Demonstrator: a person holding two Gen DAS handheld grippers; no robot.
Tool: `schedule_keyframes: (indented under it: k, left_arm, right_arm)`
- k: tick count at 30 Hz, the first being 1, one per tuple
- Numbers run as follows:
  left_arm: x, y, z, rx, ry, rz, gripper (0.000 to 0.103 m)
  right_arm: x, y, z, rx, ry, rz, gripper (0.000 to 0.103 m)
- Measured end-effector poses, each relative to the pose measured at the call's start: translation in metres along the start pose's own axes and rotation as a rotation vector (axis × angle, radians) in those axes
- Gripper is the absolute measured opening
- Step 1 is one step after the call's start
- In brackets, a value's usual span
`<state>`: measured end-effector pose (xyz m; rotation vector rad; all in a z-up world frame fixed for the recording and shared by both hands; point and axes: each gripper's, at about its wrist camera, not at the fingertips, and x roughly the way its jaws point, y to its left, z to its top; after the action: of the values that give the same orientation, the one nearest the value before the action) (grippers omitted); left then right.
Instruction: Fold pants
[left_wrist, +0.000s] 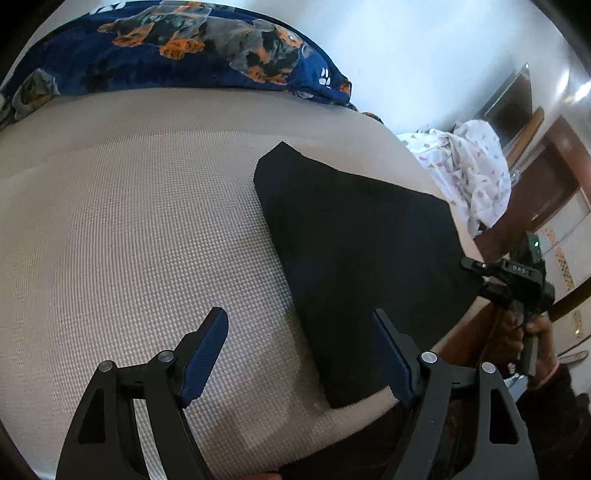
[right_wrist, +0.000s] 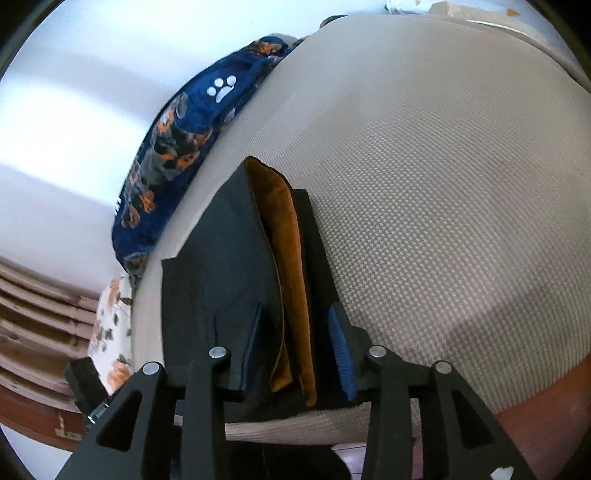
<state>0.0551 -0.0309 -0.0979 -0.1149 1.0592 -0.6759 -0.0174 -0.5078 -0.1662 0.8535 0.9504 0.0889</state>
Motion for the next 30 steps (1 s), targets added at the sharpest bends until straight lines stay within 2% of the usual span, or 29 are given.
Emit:
schedule_keyframes:
  k: [8,16,23,30]
  left_arm:
    - [0.026,-0.011,0.007,0.087,0.036,0.091,0.078]
    - [0.045,-0.031,0.004,0.217,0.048,0.206,0.079]
    - [0.052,-0.032,0.005,0.225,0.049,0.221,0.085]
    - [0.053,-0.034,0.006,0.242,0.046,0.241,0.086]
  right_arm:
    - [0.016,0.01,0.01,-0.113,0.037,-0.092,0.04]
    - [0.02,0.014,0.006,-0.172,0.054,-0.082,0.045]
    - [0.026,0.027,-0.001,-0.274,0.08,-0.081,0.066]
    - [0.032,0.034,0.002,-0.265,0.108,-0.045,0.09]
